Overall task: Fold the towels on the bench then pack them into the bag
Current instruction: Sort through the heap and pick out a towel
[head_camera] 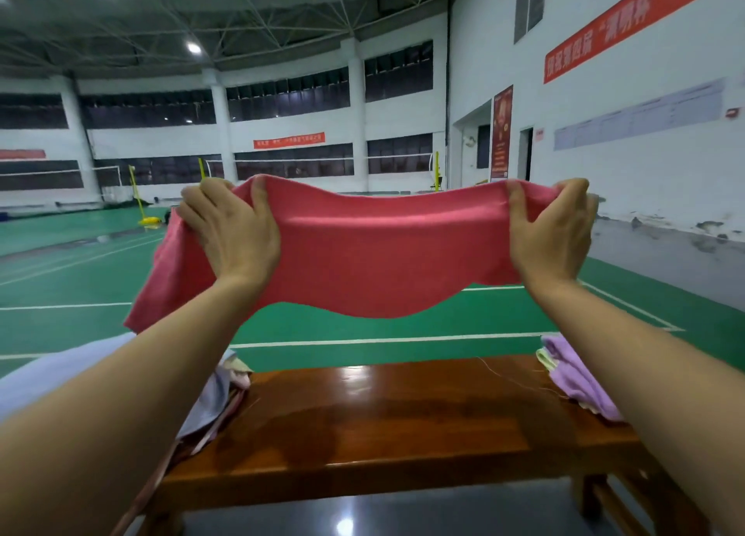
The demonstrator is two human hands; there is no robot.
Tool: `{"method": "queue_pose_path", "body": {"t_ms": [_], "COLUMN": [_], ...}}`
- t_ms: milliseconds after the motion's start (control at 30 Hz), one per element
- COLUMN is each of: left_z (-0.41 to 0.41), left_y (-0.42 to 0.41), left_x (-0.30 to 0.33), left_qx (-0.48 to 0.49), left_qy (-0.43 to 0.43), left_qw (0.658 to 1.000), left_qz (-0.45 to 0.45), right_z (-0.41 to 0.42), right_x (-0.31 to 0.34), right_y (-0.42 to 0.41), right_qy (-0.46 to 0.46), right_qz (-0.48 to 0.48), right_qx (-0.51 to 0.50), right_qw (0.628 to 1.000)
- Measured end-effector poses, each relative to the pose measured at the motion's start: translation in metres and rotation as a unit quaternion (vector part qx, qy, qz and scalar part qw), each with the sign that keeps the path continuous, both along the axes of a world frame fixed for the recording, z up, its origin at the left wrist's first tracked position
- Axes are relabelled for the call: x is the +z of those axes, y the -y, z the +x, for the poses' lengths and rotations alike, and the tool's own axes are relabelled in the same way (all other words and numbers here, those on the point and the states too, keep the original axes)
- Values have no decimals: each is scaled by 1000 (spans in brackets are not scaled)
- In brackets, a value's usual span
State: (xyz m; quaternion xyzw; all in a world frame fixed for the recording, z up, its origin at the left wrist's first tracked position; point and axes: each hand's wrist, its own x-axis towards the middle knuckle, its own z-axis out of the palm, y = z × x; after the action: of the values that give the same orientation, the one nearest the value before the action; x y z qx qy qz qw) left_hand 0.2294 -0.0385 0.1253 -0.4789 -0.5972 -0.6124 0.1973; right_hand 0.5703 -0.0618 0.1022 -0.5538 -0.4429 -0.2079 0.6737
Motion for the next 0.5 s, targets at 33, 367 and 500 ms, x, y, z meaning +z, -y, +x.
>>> {"method": "queue_pose_path", "body": {"t_ms": [33,367,500], "left_z": [4,14,10], "left_y": [8,19,-23], "left_x": [5,-22,-101], "left_qx": [6,19,-11], "left_qy": [2,-37,-78], "left_qw": [1000,997,966], "left_qz": [11,-70,-246], "right_z": [1,28,37], "right_x": [4,-28,-90], "right_y": [7,14,-26], "right_qy": [-7,47,113], "right_qz": [9,-67,-216], "right_qx": [-7,-47,-69], "right_qw": [1000,996,967]}}
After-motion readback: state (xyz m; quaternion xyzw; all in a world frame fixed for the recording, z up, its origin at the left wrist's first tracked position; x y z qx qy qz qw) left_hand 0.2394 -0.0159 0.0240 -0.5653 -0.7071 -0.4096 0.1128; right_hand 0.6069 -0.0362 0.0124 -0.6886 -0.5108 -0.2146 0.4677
